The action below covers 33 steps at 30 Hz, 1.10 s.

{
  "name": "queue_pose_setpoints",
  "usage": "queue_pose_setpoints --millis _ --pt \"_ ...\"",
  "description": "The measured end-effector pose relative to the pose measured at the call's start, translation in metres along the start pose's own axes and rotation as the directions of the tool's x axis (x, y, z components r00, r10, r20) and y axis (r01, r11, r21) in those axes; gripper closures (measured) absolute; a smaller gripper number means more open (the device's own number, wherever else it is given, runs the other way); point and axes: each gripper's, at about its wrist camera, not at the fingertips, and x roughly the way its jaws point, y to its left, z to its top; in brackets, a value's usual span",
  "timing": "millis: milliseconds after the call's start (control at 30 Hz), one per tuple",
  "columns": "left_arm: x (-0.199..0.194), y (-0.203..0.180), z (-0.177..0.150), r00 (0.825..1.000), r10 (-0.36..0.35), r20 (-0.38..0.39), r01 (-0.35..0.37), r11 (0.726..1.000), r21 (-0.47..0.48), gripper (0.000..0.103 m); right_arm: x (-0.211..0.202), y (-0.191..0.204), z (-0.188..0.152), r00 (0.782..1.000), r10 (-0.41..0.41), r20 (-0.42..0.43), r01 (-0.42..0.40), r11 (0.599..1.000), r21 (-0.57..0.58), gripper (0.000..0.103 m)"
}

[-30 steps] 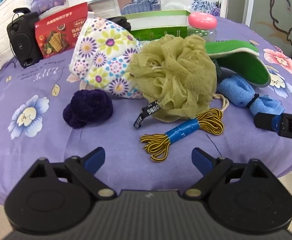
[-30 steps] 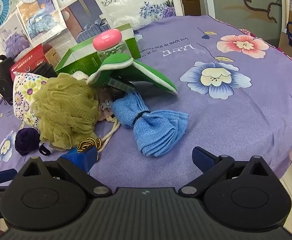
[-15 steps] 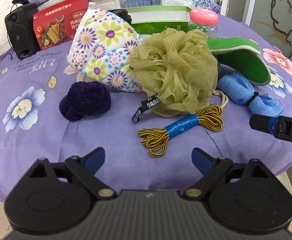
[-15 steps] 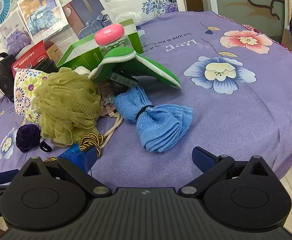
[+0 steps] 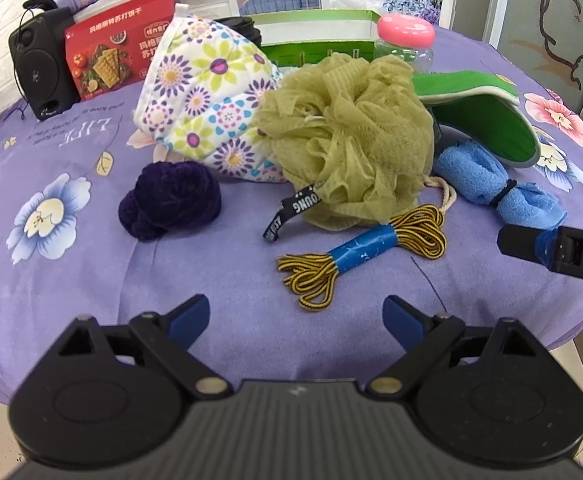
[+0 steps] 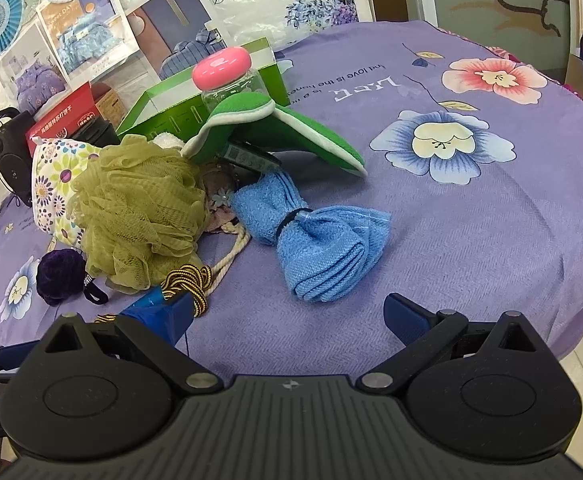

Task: Organize soft objects

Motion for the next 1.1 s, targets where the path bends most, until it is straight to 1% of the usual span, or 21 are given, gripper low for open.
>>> queue_pose_setpoints --millis 267,500,600,833,1000,1100 --pt "0.001 0.0 -0.001 1.0 -0.003 -0.003 0.003 1.0 0.003 0.01 0.0 -0.001 -0.001 1.0 0.013 -0.001 -0.013 1.0 0.019 0.014" --pt "0.001 0.0 -0.001 1.0 -0.004 -0.004 0.004 1.0 0.003 0.01 0.0 -0.009 -0.001 0.998 0.062 0.001 -0.062 0.995 0.078 0.014" --pt "0.001 0.0 -0.001 1.0 -0.005 -0.005 0.005 1.0 0.004 0.01 0.0 -0.01 -0.001 0.998 0.068 -0.003 -0.068 0.993 0.094 0.014" --pt "-0.002 0.001 -0.002 1.0 -0.001 0.0 0.001 1.0 0.009 0.01 -0.003 -0.007 0.0 0.998 0.065 0.005 -0.065 0.995 0.074 0.014" --pt "-0.01 0.02 -0.009 1.0 0.009 0.019 -0.01 0.999 0.032 0.01 -0.007 -0.011 0.001 0.999 0.042 0.016 -0.043 0.998 0.044 0.014" --pt "-0.012 0.037 -0.014 1.0 -0.005 0.025 0.004 1.0 0.028 0.01 -0.004 -0.017 0.002 0.999 0.027 0.016 -0.028 0.999 0.043 0.014"
